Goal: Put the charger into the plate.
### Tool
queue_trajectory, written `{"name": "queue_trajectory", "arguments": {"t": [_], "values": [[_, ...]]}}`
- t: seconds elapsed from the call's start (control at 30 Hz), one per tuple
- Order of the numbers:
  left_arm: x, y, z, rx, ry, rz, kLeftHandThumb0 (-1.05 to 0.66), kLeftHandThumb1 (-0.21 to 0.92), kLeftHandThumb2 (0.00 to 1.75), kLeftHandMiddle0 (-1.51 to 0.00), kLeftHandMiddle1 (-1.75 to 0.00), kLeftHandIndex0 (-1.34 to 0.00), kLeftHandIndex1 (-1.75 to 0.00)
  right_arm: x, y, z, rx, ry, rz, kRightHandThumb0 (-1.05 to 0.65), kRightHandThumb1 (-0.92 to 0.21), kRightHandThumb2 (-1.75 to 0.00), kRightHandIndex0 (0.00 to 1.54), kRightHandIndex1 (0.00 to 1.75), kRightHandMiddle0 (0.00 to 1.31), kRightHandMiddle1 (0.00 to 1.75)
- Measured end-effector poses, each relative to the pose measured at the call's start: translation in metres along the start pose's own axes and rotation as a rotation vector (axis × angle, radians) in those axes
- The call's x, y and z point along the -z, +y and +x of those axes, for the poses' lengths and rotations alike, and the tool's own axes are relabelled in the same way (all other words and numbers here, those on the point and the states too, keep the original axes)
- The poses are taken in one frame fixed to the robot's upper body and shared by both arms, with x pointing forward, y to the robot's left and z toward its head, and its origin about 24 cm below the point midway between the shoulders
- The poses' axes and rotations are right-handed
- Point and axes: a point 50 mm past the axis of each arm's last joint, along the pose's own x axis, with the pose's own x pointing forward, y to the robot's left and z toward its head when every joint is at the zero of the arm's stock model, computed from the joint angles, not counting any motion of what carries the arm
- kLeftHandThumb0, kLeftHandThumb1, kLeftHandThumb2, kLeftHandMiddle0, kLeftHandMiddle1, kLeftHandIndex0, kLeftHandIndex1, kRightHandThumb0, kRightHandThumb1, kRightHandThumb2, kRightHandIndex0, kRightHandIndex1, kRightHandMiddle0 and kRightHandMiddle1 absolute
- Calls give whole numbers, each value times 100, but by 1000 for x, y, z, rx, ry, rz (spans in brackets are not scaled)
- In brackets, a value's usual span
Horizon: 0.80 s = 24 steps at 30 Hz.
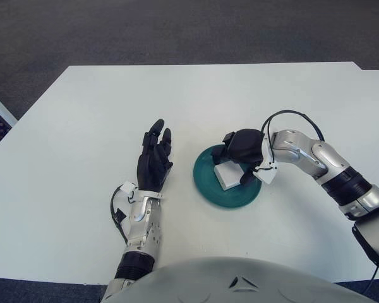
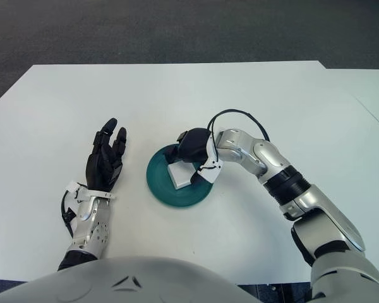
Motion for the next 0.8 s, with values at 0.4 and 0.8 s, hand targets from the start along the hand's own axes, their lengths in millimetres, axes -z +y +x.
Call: {"name": "queue_trajectory", "arguments": {"t": [0.4,0.8], "values": [[-1,-2,0,16,-9,22,-90,92,93,-10,0,0,-23,-1,-6,-3,37,10,-8,-105,-92,-102,0,0,0,0],[-1,-3,0,22,-10,25,-89,92,97,-11,0,0,-24,-1,-3,-4,88,11,17,-105,-92,-103,0,0,0,0]]}}
